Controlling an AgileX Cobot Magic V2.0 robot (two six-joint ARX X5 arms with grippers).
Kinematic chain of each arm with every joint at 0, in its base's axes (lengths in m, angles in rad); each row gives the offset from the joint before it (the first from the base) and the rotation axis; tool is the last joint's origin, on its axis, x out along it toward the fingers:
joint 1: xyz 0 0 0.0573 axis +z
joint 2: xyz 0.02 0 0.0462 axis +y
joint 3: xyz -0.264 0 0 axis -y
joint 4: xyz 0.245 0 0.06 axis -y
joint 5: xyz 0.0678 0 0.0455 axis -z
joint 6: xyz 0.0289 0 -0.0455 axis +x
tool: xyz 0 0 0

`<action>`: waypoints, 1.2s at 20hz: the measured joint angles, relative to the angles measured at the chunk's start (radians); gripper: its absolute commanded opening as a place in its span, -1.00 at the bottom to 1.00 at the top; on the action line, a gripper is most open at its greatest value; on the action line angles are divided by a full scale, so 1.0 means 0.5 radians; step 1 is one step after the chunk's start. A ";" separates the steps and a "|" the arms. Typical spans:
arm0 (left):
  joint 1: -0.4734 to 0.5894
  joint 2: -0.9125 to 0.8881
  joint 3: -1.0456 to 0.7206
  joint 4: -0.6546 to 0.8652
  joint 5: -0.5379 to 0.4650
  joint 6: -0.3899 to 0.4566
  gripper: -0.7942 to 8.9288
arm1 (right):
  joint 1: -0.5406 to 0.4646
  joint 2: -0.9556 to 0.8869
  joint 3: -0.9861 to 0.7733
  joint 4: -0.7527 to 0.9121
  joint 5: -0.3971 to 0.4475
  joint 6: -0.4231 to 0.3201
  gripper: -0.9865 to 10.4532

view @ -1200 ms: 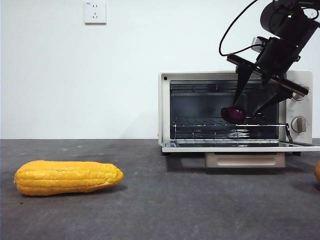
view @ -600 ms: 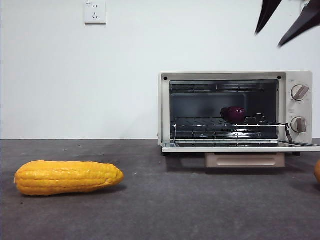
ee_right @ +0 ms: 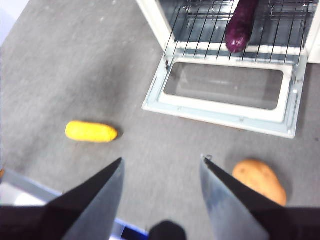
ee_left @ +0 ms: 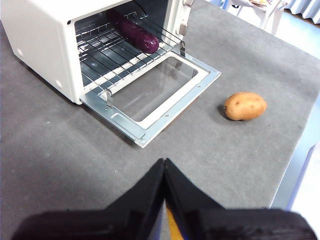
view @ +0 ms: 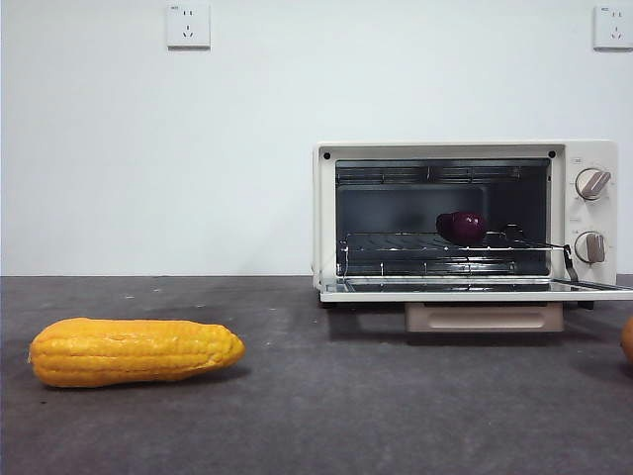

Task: Take the eggplant from the table,put the eggplant in the oven

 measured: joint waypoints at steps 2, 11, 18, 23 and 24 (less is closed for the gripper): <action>0.000 0.000 0.000 0.001 0.001 0.000 -0.85 | 0.000 -0.076 0.000 -0.101 0.000 -0.031 -0.39; 0.000 0.000 0.000 0.001 0.001 0.000 -0.85 | 0.000 -0.252 0.000 -0.117 0.000 -0.066 -0.74; 0.000 0.032 0.000 0.046 0.001 -0.001 -0.85 | 0.000 -0.240 0.000 -0.117 0.000 -0.108 -0.85; 0.000 0.207 0.000 0.186 0.001 -0.002 -0.85 | 0.000 -0.241 0.000 -0.117 0.000 -0.111 -0.85; 0.000 0.266 0.000 0.252 0.001 -0.002 -0.85 | 0.000 -0.241 0.000 -0.117 -0.001 -0.112 -0.85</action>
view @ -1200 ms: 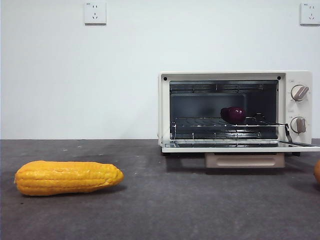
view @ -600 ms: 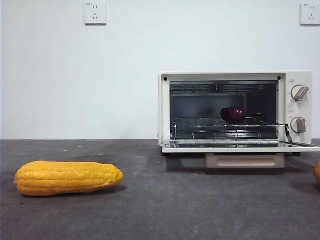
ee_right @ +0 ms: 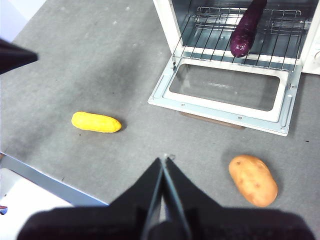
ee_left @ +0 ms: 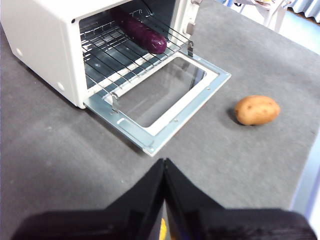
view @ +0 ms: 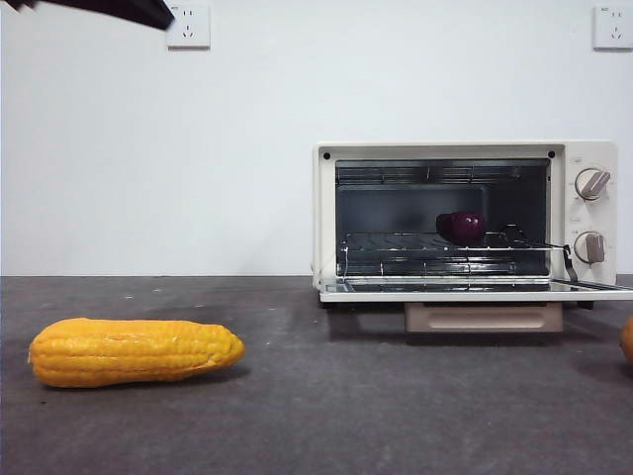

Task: Take the eggplant from the table,put the eggplant in the oven

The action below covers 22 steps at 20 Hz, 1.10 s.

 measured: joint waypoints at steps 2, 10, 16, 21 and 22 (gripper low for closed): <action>0.000 0.134 0.000 0.130 0.000 -0.009 -0.85 | 0.000 0.000 0.000 0.000 -0.013 -0.001 -0.85; -0.059 0.922 0.001 0.674 -0.005 -0.107 -0.85 | 0.000 0.000 0.000 0.000 -0.121 -0.002 -0.85; -0.110 1.347 0.001 1.021 -0.005 -0.282 -0.85 | 0.000 0.000 0.000 0.000 -0.120 -0.011 -0.85; -0.140 1.549 0.001 1.218 0.003 -0.439 -0.85 | 0.000 0.000 0.000 0.000 -0.121 -0.040 -0.85; -0.151 1.580 0.001 1.239 0.004 -0.455 -0.85 | 0.000 0.000 0.000 0.000 -0.121 -0.040 -0.85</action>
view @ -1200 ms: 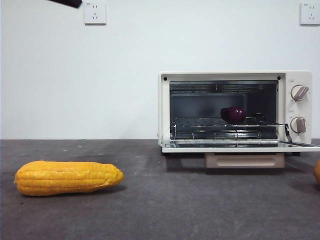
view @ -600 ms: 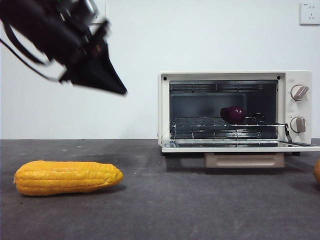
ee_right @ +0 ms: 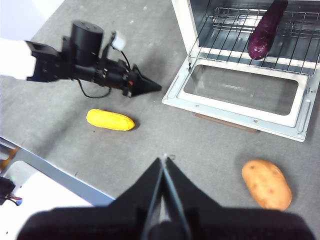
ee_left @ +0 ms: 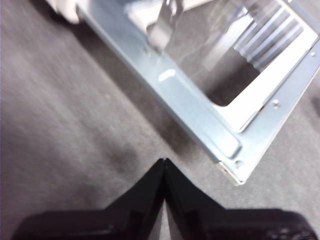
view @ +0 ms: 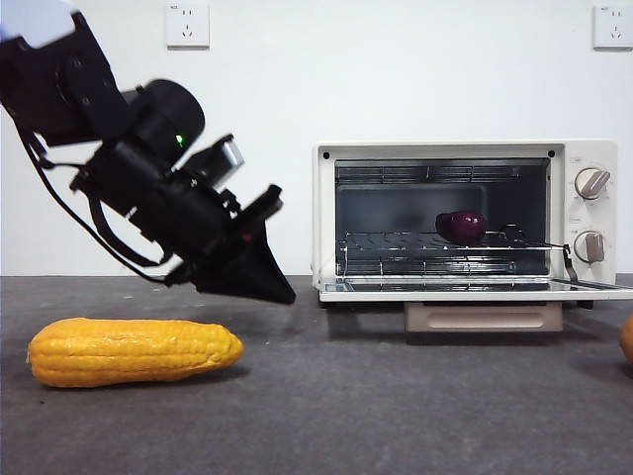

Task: Take the eggplant from the table,put the eggplant in the oven

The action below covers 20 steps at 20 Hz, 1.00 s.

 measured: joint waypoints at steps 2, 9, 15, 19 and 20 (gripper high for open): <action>-0.028 0.057 0.000 0.037 0.000 -0.018 -0.85 | 0.000 0.000 0.000 0.000 0.000 -0.007 -0.85; -0.106 0.114 0.000 0.198 0.037 -0.083 -0.85 | 0.000 0.000 0.000 0.000 0.000 -0.014 -0.85; -0.109 0.128 -0.005 0.323 0.108 -0.211 -0.85 | 0.000 0.000 0.000 0.000 0.001 -0.014 -0.85; -0.105 0.129 -0.010 0.401 0.108 -0.266 -0.85 | 0.000 0.000 0.000 0.000 0.001 -0.014 -0.85; -0.101 0.129 -0.010 0.447 0.110 -0.298 -0.85 | 0.000 0.000 0.000 0.000 0.001 -0.014 -0.85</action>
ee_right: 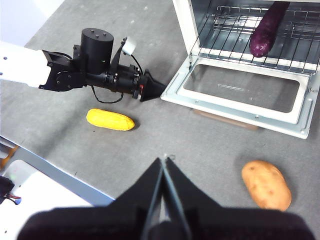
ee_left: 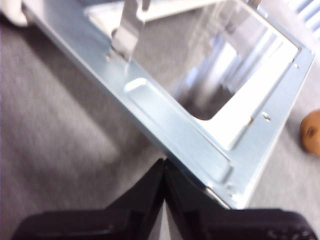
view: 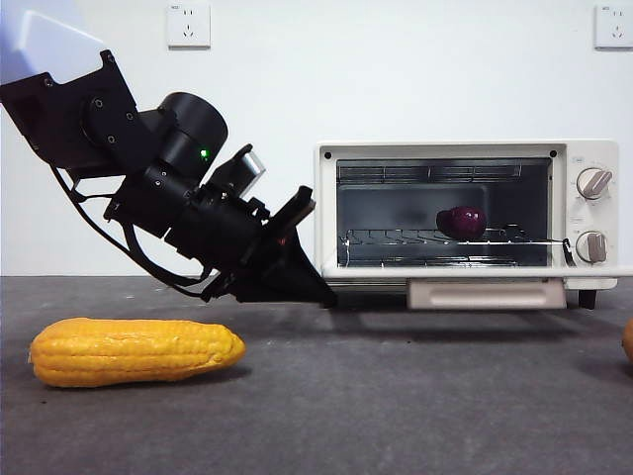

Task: Take the eggplant from the table,put the eggplant in the oven

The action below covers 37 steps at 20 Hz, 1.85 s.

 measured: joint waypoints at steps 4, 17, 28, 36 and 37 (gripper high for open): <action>0.011 0.000 0.025 0.129 0.019 -0.093 -0.85 | 0.000 0.000 0.000 0.000 0.031 -0.014 -0.85; 0.054 0.000 0.482 0.178 -0.310 -0.113 -0.85 | 0.000 0.000 0.000 0.000 0.037 -0.030 -0.85; 0.090 -0.013 0.497 0.031 -0.412 -0.097 -0.85 | 0.000 0.000 0.000 0.000 0.037 -0.044 -0.85; 0.090 -0.447 0.497 -0.360 -0.429 0.092 -0.85 | 0.000 0.000 0.000 0.000 0.037 -0.045 -0.83; 0.090 -0.518 0.497 -0.428 -0.429 0.098 -0.85 | 0.000 0.000 0.000 0.000 0.037 -0.045 -0.83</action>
